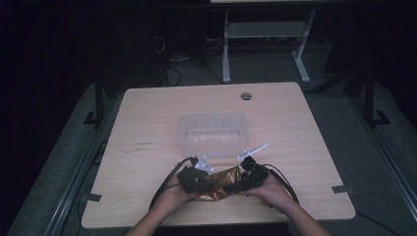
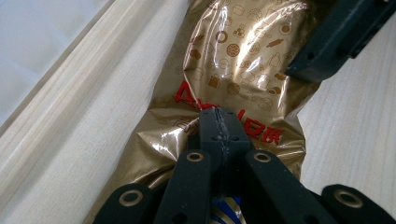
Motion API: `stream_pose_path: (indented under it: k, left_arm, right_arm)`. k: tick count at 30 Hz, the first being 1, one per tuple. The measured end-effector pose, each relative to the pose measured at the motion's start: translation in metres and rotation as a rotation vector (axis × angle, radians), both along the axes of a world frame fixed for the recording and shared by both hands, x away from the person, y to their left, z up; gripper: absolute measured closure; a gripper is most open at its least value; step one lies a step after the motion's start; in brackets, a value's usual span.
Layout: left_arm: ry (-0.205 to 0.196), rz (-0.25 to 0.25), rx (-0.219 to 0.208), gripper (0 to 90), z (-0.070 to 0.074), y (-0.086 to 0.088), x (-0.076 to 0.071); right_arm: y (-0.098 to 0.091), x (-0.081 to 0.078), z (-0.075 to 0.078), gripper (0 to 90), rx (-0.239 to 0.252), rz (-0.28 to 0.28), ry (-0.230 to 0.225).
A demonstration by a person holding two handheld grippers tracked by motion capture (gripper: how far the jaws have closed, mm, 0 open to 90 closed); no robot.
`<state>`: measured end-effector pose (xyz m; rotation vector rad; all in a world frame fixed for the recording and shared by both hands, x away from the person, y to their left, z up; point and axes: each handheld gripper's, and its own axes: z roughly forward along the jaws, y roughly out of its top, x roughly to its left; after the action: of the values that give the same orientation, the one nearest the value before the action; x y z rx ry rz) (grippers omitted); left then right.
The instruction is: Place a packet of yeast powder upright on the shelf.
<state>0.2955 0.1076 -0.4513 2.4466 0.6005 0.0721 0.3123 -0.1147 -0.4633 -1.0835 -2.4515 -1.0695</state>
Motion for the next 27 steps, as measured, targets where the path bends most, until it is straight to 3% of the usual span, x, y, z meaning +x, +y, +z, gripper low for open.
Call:
stream_pose_path:
  k: [3,8,16,26,27]
  left_arm:
    - [0.001,0.007,-0.005,89.8,0.000,0.000,0.000]
    - [-0.004,0.005,-0.006,89.9,-0.001,0.000,-0.001]
    - [-0.008,0.009,-0.009,89.8,-0.001,0.000,-0.002]
    - [0.020,0.008,-0.068,89.6,0.003,0.008,0.001]
    - [0.029,0.009,-0.088,89.6,0.007,0.011,0.001]
  right_arm:
    - [0.003,0.003,-0.001,40.8,0.020,0.002,0.028]
    - [0.009,0.006,-0.001,44.0,0.010,0.015,0.030]
    - [0.009,0.006,-0.001,57.1,0.023,0.021,0.058]
    - [0.004,0.007,0.003,71.7,0.061,0.032,0.052]
    - [0.002,0.007,0.004,73.1,0.072,0.032,0.046]
